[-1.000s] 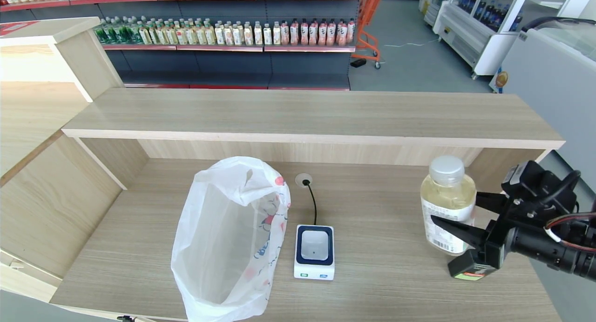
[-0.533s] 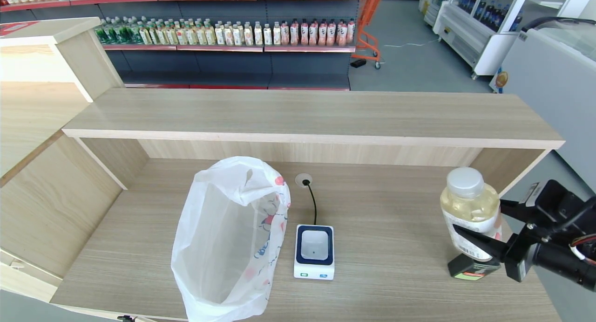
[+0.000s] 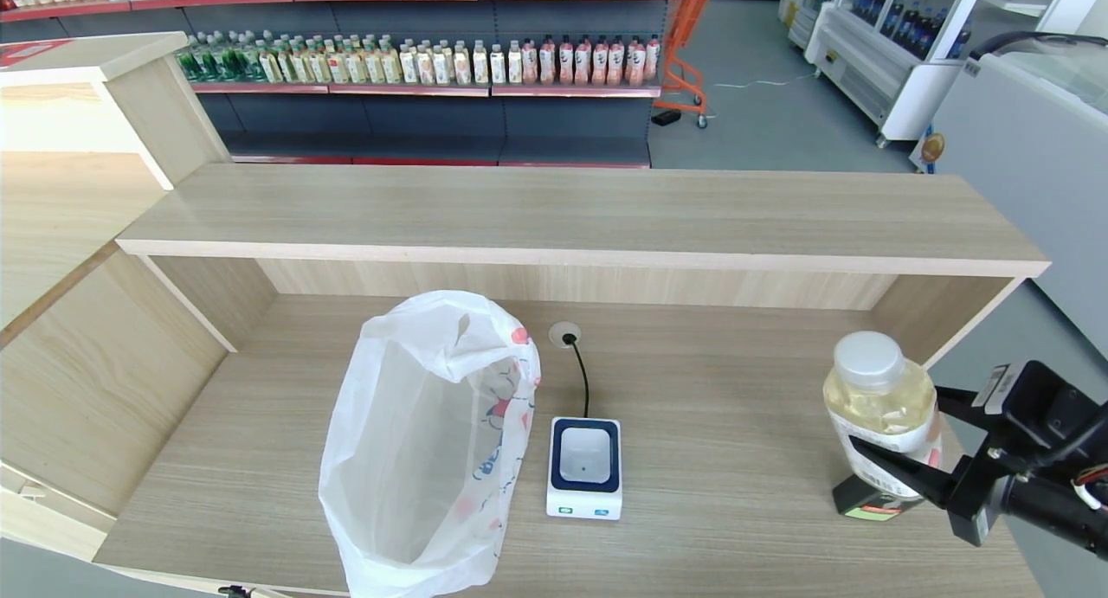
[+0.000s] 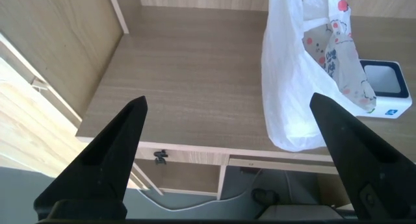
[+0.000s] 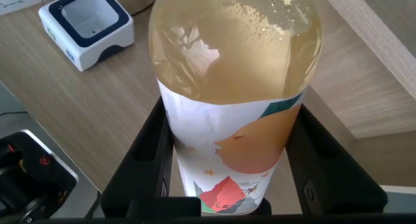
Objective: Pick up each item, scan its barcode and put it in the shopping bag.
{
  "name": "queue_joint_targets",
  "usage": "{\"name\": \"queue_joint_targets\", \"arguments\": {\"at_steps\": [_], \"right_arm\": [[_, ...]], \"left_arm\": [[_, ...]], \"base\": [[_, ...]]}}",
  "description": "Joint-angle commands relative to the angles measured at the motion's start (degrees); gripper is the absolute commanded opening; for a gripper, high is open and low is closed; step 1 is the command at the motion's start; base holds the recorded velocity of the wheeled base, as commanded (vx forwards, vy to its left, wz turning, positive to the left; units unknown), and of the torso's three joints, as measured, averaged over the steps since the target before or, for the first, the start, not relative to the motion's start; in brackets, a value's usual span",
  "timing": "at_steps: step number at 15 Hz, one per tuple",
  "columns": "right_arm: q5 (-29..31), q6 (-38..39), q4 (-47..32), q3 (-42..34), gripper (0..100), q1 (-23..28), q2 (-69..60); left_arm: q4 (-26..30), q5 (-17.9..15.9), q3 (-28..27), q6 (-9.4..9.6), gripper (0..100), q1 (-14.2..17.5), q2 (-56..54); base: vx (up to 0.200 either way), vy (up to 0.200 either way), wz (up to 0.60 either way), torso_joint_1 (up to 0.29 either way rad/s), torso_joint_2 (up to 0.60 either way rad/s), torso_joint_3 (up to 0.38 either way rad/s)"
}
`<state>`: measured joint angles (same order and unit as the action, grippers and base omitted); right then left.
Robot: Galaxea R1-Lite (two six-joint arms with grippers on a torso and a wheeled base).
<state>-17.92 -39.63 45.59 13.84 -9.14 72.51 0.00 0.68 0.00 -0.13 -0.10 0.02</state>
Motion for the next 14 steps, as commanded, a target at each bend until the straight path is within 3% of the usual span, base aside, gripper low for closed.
{"name": "queue_joint_targets", "arguments": {"at_steps": [1, 10, 12, 14], "right_arm": [[-0.27, 0.08, -0.15, -0.21, 0, -0.17, -0.62], [-2.65, 0.70, 0.29, 2.60, 0, -0.17, 3.78], [-2.73, 0.43, 2.92, 3.48, 0, -0.17, 8.96], [-2.91, -0.36, 8.72, 4.71, 0, -0.17, 15.91]], "left_arm": [[0.00, 0.02, 0.00, -0.04, 100, 0.01, -0.02], [0.00, 0.02, 0.00, -0.13, 100, 0.01, -0.02], [0.00, 0.02, 0.00, -0.13, 100, 0.01, -0.02], [0.00, 0.02, 0.00, -0.13, 100, 0.01, -0.02]], "base": [[0.000, 0.200, 0.00, -0.002, 0.00, 0.002], [0.000, 0.200, 0.00, 0.003, 0.00, 0.004], [0.000, 0.200, 0.00, 0.002, 0.00, 0.005], [0.000, 0.000, 0.00, 0.000, 0.00, 0.000]]}}
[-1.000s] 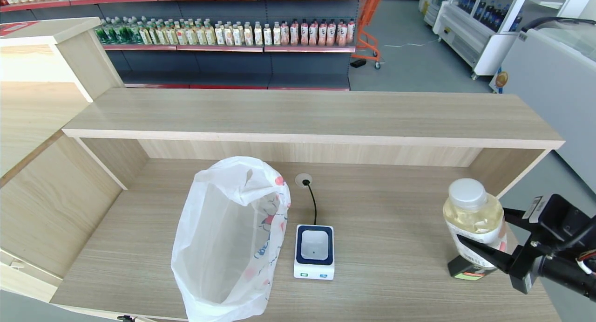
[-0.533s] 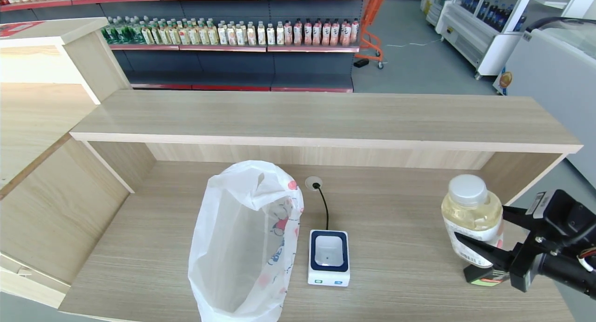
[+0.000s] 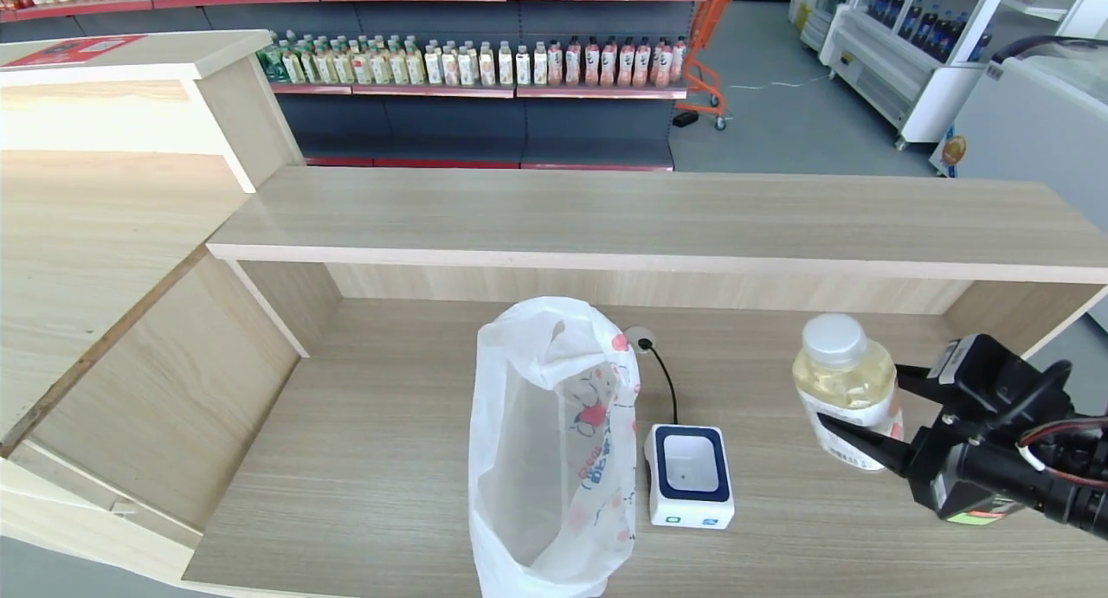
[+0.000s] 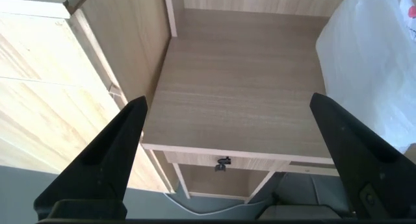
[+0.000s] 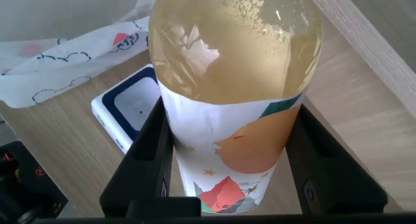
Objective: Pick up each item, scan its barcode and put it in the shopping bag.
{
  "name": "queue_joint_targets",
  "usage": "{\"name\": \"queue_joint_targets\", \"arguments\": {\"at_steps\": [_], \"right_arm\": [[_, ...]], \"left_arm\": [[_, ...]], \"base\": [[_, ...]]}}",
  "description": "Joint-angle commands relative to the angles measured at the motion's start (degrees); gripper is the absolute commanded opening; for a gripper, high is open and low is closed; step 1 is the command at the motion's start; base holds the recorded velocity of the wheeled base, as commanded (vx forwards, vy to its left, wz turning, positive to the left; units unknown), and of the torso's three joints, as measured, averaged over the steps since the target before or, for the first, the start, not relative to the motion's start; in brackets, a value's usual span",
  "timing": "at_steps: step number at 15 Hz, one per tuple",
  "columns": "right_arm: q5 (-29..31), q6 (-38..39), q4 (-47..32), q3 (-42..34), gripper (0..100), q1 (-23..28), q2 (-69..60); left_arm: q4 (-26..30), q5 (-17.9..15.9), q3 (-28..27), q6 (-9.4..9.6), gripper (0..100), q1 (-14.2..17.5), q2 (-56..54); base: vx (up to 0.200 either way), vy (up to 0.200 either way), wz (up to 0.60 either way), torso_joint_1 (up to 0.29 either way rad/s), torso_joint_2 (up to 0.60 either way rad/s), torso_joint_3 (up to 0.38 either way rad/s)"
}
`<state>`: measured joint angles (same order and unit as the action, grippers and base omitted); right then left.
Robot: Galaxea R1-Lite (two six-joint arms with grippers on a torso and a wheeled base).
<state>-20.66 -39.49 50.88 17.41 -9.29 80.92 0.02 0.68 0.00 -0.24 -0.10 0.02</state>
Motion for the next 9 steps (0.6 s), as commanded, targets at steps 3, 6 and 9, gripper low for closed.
{"name": "queue_joint_targets", "arguments": {"at_steps": [3, 6, 9], "right_arm": [[-8.08, -2.17, 16.88, 0.70, 0, -0.03, 18.75], [-14.67, -6.57, 24.18, 1.14, 0, 0.06, 27.36], [-19.77, -12.90, 26.28, 1.49, 0, 0.32, 33.34]], "left_arm": [[-0.02, 0.02, 0.00, -0.02, 100, 0.01, -0.02], [-0.02, 0.02, 0.00, -0.02, 100, 0.01, -0.02], [-0.02, 0.02, 0.00, -0.02, 100, 0.01, -0.02]], "base": [[0.000, 0.000, 0.00, 0.000, 0.00, 0.000], [0.000, 0.000, 0.00, 0.000, 0.00, 0.000], [0.000, 0.000, 0.00, 0.000, 0.00, 0.000]]}}
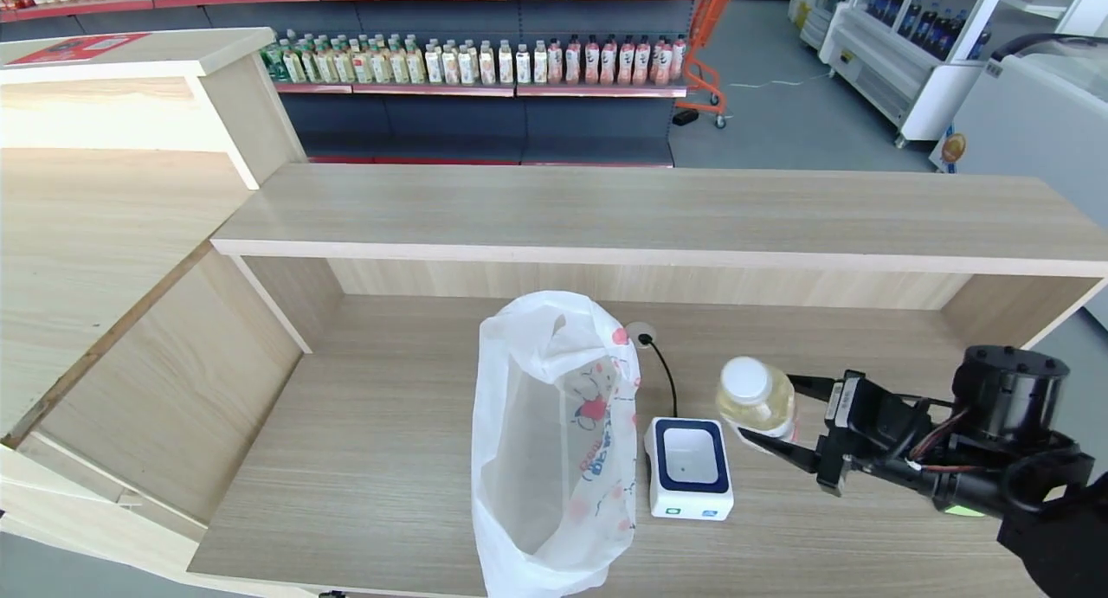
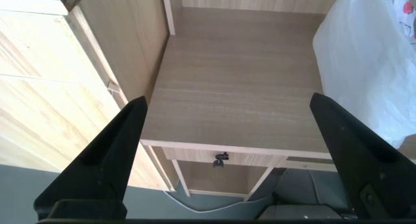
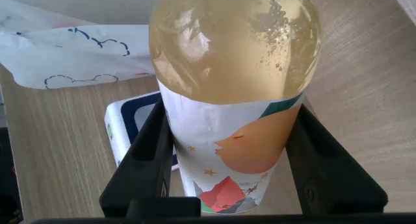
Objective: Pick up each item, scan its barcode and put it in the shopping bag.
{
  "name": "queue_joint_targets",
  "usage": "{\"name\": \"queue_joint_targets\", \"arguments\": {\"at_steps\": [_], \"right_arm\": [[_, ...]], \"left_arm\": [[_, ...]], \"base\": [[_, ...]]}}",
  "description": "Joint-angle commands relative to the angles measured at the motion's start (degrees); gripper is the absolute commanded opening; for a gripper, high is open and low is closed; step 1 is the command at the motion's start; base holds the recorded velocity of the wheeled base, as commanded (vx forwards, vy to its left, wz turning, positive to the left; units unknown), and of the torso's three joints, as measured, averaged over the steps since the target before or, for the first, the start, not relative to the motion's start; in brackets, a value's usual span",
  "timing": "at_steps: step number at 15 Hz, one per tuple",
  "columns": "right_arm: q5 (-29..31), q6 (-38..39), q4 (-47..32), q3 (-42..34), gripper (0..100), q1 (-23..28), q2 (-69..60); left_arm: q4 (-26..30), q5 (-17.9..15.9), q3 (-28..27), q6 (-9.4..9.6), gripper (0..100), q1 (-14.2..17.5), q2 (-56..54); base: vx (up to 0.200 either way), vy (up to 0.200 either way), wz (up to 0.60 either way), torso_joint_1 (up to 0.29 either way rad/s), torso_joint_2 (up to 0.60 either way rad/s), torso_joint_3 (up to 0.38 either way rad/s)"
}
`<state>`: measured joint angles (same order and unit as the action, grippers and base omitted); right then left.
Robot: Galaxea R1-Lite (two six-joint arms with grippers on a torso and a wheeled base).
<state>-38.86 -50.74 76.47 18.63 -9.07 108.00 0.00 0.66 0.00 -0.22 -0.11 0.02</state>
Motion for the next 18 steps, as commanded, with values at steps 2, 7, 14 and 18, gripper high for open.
{"name": "queue_joint_targets", "arguments": {"at_steps": [2, 7, 14, 18], "right_arm": [[-5.26, -6.04, 0.96, 2.55, 0, 1.07, 9.34], [-11.41, -9.73, 1.14, 11.43, 0, 0.28, 16.02], [-12.99, -9.73, 1.31, 18.29, 0, -2.88, 20.94], [-12.90, -9.73, 1.22, 17.76, 0, -3.15, 20.32]], "left_arm": [[0.00, 0.04, 0.00, -0.04, 100, 0.02, -0.02], [0.00, 0.04, 0.00, -0.04, 100, 0.02, -0.02], [0.00, 0.04, 0.00, -0.04, 100, 0.02, -0.02], [0.00, 0.04, 0.00, -0.04, 100, 0.02, -0.02]], "base": [[0.000, 0.000, 0.00, 0.000, 0.00, 0.000], [0.000, 0.000, 0.00, 0.000, 0.00, 0.000], [0.000, 0.000, 0.00, 0.000, 0.00, 0.000], [0.000, 0.000, 0.00, 0.000, 0.00, 0.000]]}}
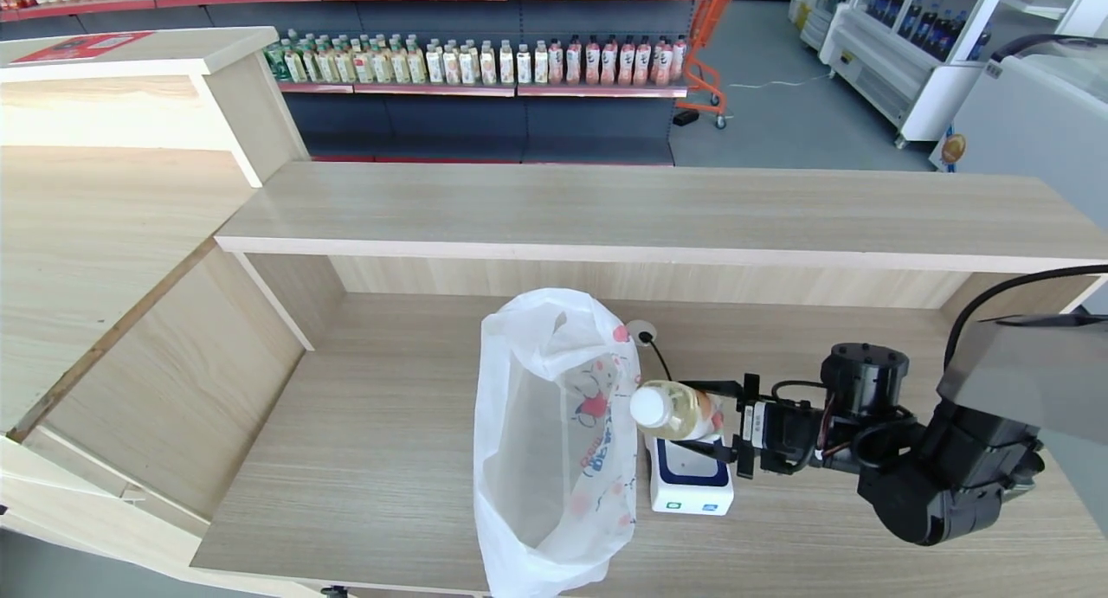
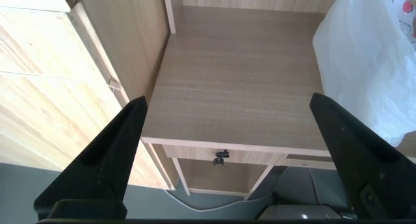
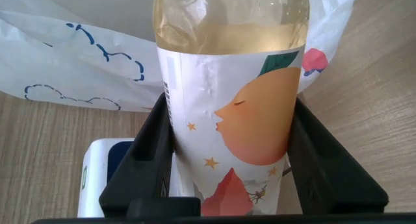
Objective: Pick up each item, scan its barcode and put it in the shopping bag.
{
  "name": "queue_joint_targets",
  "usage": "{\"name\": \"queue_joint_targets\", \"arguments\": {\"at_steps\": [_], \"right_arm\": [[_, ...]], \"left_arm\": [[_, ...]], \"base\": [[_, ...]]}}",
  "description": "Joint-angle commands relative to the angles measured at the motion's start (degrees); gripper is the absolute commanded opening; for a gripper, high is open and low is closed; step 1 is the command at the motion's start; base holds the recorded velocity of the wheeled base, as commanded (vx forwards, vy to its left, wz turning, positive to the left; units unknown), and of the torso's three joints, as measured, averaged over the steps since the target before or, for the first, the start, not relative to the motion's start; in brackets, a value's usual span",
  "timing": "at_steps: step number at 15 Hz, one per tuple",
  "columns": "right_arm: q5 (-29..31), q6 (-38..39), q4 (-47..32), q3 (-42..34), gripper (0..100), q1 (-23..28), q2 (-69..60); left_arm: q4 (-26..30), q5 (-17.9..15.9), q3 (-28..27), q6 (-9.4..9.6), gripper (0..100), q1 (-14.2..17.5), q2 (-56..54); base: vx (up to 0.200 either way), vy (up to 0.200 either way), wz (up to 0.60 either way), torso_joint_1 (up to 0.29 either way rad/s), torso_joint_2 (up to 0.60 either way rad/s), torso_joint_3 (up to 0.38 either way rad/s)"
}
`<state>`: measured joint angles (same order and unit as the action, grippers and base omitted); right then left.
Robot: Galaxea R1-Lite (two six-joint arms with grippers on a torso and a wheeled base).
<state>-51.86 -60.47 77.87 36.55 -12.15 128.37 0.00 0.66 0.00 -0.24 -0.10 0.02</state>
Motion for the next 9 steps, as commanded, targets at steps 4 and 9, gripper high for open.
{"name": "queue_joint_targets", "arguments": {"at_steps": [4, 9], "right_arm": [[0.09, 0.96, -0.44, -0.60, 0, 0.73, -2.42], [4.13, 24.25, -0.71, -2.01, 0, 1.78, -17.54]], "left_arm": [[0.00, 0.04, 0.00, -0.02, 100, 0.01, -0.02], [0.00, 0.04, 0.00, -0.02, 100, 0.01, -0.02]], "base": [[0.000, 0.000, 0.00, 0.000, 0.00, 0.000], [0.000, 0.000, 0.00, 0.000, 0.00, 0.000]]}}
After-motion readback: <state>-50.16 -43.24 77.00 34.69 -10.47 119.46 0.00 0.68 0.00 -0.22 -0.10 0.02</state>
